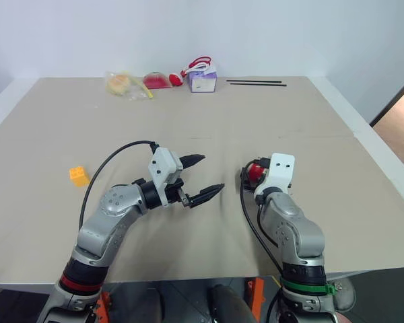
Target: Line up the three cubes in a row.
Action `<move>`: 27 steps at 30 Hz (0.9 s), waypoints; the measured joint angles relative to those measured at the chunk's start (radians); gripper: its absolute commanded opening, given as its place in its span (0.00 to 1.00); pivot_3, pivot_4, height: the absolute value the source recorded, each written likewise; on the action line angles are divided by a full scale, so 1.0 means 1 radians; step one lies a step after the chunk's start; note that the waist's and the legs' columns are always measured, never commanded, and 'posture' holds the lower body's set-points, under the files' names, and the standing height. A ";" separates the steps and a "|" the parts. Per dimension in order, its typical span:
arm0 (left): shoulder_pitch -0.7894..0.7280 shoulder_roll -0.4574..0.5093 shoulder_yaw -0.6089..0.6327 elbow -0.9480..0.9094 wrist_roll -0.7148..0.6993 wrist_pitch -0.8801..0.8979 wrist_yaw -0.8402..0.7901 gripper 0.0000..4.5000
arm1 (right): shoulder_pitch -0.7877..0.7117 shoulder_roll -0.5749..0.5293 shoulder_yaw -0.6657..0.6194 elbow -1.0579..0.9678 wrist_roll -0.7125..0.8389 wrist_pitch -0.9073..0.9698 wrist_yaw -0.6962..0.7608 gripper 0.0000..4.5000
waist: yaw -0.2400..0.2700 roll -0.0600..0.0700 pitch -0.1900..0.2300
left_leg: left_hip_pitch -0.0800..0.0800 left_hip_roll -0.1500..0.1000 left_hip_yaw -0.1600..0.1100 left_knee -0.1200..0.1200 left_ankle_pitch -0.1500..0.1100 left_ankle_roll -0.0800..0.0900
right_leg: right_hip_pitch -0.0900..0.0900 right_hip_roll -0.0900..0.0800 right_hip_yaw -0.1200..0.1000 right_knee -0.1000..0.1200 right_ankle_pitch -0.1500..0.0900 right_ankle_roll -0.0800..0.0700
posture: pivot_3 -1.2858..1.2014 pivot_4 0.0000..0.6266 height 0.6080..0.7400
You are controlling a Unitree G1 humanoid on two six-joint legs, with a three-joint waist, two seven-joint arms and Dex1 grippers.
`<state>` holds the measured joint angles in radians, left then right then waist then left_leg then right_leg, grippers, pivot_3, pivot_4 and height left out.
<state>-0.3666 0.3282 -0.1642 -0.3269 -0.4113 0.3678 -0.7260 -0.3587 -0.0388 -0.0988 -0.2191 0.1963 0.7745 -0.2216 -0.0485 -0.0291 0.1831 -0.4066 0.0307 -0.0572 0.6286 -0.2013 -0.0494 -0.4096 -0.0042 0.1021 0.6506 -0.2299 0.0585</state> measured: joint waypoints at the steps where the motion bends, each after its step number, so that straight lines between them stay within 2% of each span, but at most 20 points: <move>1: 0.000 0.000 0.000 0.000 0.000 -0.001 0.000 1.00 | 0.000 0.008 0.001 0.001 -0.006 0.000 -0.001 1.00 | 0.000 0.000 0.000 | 0.000 0.000 0.000 0.000 0.000 0.000 | 0.000 0.000 0.000 0.000 0.000 0.000 | 0.52 0.24 1.00; 2: 0.000 -0.001 0.000 0.000 0.001 -0.002 0.000 1.00 | -0.002 0.011 0.001 0.001 -0.008 0.000 -0.001 0.86 | 0.000 0.000 0.000 | 0.000 0.000 0.000 0.000 0.000 0.000 | 0.000 0.000 0.000 0.000 0.000 0.000 | 0.52 0.24 1.00; 3: 0.000 -0.002 0.000 0.000 0.001 -0.002 0.000 1.00 | -0.003 0.011 0.001 0.001 -0.009 0.000 -0.001 0.81 | 0.000 0.000 0.000 | 0.000 0.000 0.000 0.000 0.000 0.000 | 0.000 0.000 0.000 0.000 0.000 0.000 | 0.52 0.24 1.00; 10: 0.000 -0.006 0.000 0.001 0.010 -0.015 0.000 1.00 | -0.008 0.011 -0.018 0.001 -0.035 0.000 -0.001 0.28 | 0.000 0.000 0.000 | 0.000 0.000 0.000 0.000 0.000 0.000 | 0.000 0.000 0.000 0.000 0.000 0.000 | 0.52 0.24 1.00; 21: 0.000 -0.031 -0.015 0.012 0.021 -0.021 -0.001 1.00 | -0.008 -0.002 -0.020 0.001 -0.047 0.000 0.029 0.28 | 0.000 0.000 0.000 | 0.000 0.000 0.000 -0.001 0.000 0.000 | 0.000 0.000 0.000 0.000 0.000 0.000 | 0.52 0.24 1.00; 23: 0.000 -0.022 -0.015 0.014 0.021 -0.024 -0.007 1.00 | -0.007 -0.045 -0.019 -0.001 -0.041 -0.001 0.080 0.28 | 0.000 0.000 0.000 | 0.000 0.000 0.000 -0.001 0.000 0.000 | 0.000 0.000 0.000 0.000 -0.001 0.000 | 0.52 0.24 1.00; 26: 0.004 0.026 -0.009 0.014 0.020 -0.040 -0.041 1.00 | -0.002 -0.203 -0.004 -0.006 0.000 -0.037 0.275 0.28 | 0.000 0.001 0.001 | 0.000 0.000 0.000 -0.001 0.000 0.000 | 0.000 0.000 0.000 -0.001 -0.001 0.000 | 0.52 0.24 1.00; 27: 0.008 0.050 0.000 0.015 0.015 -0.045 -0.063 1.00 | 0.000 -0.272 -0.003 -0.007 0.033 -0.054 0.382 0.28 | 0.000 0.001 0.001 | 0.000 0.000 0.000 -0.001 0.000 0.000 | 0.000 0.000 0.000 -0.001 -0.001 -0.001 | 0.52 0.24 1.00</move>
<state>-0.3584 0.3779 -0.1640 -0.3121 -0.3959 0.3230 -0.7895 -0.3583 -0.3105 -0.1014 -0.2259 0.2293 0.7204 0.1600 -0.0490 -0.0281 0.1838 -0.4069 0.0303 -0.0568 0.6275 -0.2014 -0.0494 -0.4097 -0.0045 0.1022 0.6492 -0.2312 0.0579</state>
